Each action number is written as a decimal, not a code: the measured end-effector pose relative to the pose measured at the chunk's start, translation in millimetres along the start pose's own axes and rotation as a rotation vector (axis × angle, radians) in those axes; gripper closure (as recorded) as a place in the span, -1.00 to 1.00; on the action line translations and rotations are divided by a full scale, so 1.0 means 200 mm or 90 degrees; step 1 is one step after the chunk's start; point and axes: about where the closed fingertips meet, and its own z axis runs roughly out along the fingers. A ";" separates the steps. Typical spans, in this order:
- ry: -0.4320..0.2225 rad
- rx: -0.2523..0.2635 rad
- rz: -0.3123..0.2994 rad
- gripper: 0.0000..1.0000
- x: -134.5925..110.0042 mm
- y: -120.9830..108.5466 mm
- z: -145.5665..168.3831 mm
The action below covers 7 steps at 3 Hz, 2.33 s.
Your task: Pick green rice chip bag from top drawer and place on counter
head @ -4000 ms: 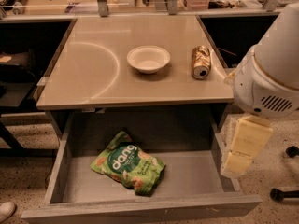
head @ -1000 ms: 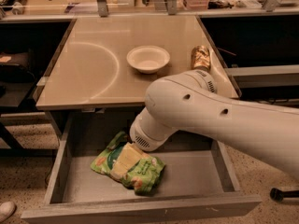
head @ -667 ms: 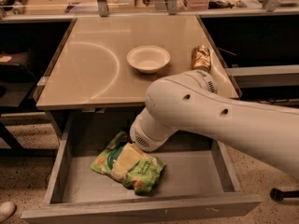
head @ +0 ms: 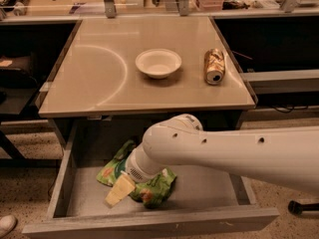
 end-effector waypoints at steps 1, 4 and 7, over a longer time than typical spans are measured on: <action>-0.006 0.006 -0.003 -1.00 -0.01 -0.01 -0.03; 0.016 0.071 0.001 -1.00 0.17 -0.20 0.02; 0.017 0.048 0.020 -1.00 0.27 -0.18 0.16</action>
Offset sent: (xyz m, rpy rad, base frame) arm 0.0176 -0.0353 -0.0094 -0.0834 -0.0912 -0.0186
